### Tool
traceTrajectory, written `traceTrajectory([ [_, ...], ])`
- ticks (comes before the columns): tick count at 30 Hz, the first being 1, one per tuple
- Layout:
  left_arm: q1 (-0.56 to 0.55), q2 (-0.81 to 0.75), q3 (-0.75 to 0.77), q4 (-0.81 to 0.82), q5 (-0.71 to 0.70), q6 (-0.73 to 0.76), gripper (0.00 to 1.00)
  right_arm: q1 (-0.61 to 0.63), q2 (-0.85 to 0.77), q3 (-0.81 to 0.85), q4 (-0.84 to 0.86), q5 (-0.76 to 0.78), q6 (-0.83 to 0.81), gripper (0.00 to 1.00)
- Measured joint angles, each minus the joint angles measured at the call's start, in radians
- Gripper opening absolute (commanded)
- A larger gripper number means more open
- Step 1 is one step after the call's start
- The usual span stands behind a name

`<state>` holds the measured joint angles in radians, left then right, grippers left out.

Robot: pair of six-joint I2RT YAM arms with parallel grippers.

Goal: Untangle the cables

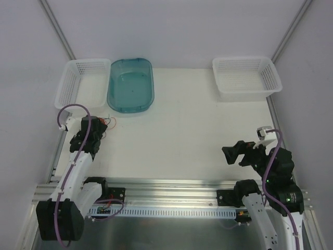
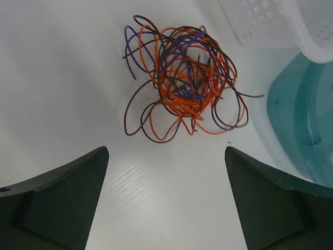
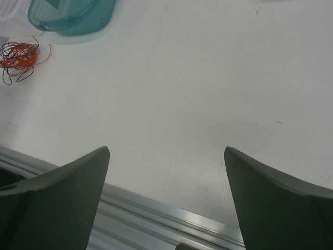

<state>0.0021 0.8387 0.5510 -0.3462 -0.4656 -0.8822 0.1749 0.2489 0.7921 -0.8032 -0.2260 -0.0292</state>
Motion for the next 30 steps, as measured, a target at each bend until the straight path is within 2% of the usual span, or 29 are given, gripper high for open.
traceTrajectory([
  [7, 0.085, 0.24, -0.018, 0.198, -0.015, -0.101, 0.94, 0.0, -0.011, -0.007, 0.014, -0.042, 0.0, 0.97],
  [13, 0.118, 0.387, 0.002, 0.274, -0.009, -0.13, 0.93, 0.0, -0.015, -0.016, 0.023, -0.053, -0.001, 0.97],
  [15, 0.118, 0.42, 0.011, 0.291, -0.009, -0.14, 0.87, 0.0, -0.015, -0.02, 0.027, -0.054, -0.001, 0.97],
  [16, 0.118, 0.428, 0.013, 0.296, -0.008, -0.144, 0.8, 0.0, -0.015, -0.02, 0.031, -0.054, -0.001, 0.97],
  [17, 0.118, 0.433, 0.013, 0.3, -0.008, -0.15, 0.8, 0.0, -0.015, -0.02, 0.033, -0.055, -0.001, 0.97],
  [20, 0.118, 0.447, 0.013, 0.312, -0.006, -0.164, 0.67, 0.0, -0.015, -0.021, 0.043, -0.061, -0.001, 0.97],
  [21, 0.118, 0.451, 0.013, 0.313, -0.006, -0.167, 0.56, 0.0, -0.015, -0.022, 0.046, -0.062, -0.001, 0.97],
  [23, 0.118, 0.458, 0.013, 0.315, -0.001, -0.182, 0.42, 0.0, -0.015, -0.024, 0.053, -0.066, -0.001, 0.97],
  [24, 0.118, 0.46, 0.013, 0.317, 0.007, -0.186, 0.28, 0.0, -0.015, -0.024, 0.054, -0.068, 0.0, 0.97],
  [28, 0.118, 0.457, 0.002, 0.326, 0.037, -0.194, 0.0, 0.0, -0.015, -0.024, 0.058, -0.071, 0.0, 0.97],
  [30, 0.118, 0.44, -0.016, 0.333, 0.059, -0.19, 0.0, 0.0, -0.015, -0.024, 0.059, -0.071, 0.0, 0.97],
])
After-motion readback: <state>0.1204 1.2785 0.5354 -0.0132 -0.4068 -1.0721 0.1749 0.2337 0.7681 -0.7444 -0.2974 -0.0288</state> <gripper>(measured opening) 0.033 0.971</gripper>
